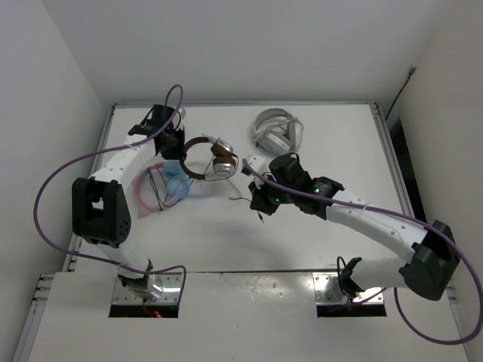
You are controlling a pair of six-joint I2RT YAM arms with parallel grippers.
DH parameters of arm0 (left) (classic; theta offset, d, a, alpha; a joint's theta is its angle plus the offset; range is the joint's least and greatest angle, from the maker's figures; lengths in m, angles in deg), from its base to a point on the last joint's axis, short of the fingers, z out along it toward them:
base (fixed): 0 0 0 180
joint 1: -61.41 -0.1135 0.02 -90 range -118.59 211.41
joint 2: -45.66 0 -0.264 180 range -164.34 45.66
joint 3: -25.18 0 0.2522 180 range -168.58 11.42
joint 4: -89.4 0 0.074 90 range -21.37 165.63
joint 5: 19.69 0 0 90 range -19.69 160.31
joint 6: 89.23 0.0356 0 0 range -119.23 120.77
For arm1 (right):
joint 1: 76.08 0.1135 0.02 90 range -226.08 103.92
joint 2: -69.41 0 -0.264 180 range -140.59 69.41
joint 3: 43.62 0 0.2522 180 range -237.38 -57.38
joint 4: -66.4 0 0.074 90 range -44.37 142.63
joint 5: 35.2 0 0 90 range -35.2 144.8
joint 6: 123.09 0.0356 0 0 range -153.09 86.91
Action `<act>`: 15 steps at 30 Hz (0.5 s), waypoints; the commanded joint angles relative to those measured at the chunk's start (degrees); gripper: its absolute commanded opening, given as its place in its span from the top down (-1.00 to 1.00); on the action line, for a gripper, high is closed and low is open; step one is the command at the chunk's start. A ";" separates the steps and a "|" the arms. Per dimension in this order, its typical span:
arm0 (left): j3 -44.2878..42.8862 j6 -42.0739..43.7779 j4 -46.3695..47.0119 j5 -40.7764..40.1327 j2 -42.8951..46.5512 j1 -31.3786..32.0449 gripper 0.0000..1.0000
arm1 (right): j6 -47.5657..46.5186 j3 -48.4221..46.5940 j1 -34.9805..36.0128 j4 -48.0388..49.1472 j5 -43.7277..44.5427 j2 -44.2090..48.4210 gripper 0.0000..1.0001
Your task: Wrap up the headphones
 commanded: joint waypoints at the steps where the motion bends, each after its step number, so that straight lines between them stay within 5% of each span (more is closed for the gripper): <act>1: -1.01 -6.00 3.14 -4.88 0.89 1.30 1.00 | -7.91 -5.17 5.19 -3.40 -4.22 3.12 1.00; 9: -2.16 -12.16 3.14 -12.72 2.21 4.12 1.00 | -12.40 -11.59 19.16 -5.42 1.92 8.66 1.00; 15: -1.02 -9.98 3.14 -20.09 1.06 6.05 1.00 | -13.63 -23.28 14.17 -8.32 -1.85 7.79 1.00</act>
